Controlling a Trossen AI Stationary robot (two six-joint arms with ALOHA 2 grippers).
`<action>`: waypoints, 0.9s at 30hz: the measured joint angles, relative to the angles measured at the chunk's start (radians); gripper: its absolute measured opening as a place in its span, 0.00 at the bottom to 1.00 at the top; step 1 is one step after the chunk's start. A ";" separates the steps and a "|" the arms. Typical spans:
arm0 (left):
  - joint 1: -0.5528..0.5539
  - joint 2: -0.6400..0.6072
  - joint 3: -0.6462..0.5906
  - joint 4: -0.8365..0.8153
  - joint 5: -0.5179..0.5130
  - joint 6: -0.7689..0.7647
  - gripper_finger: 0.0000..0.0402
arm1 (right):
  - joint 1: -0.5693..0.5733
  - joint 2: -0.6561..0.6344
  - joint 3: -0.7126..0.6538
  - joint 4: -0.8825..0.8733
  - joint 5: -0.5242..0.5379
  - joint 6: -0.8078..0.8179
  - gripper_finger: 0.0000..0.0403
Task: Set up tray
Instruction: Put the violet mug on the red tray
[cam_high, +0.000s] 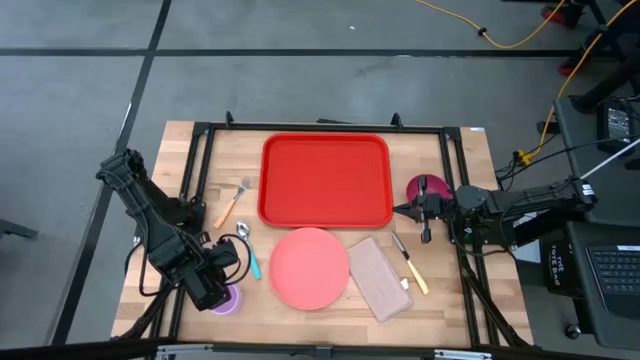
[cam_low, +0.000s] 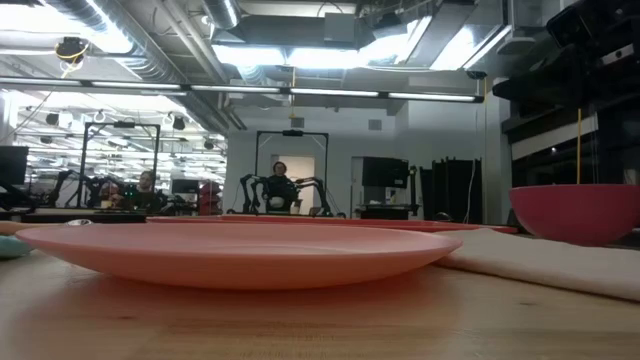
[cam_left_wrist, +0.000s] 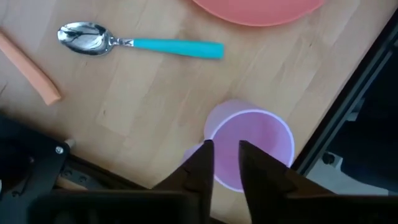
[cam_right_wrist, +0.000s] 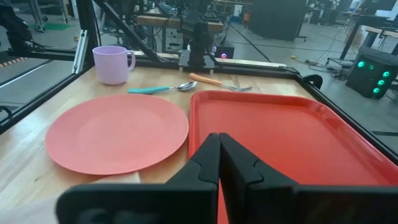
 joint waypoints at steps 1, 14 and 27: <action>0.000 0.000 0.000 0.001 -0.001 0.000 0.22 | 0.000 0.000 0.000 0.000 0.000 0.000 0.01; 0.000 0.001 0.000 0.019 -0.004 0.000 0.33 | 0.000 0.000 0.000 0.035 0.001 -0.048 0.02; 0.000 0.002 0.000 0.018 -0.024 0.001 0.33 | 0.000 0.000 0.000 0.034 0.002 -0.053 0.01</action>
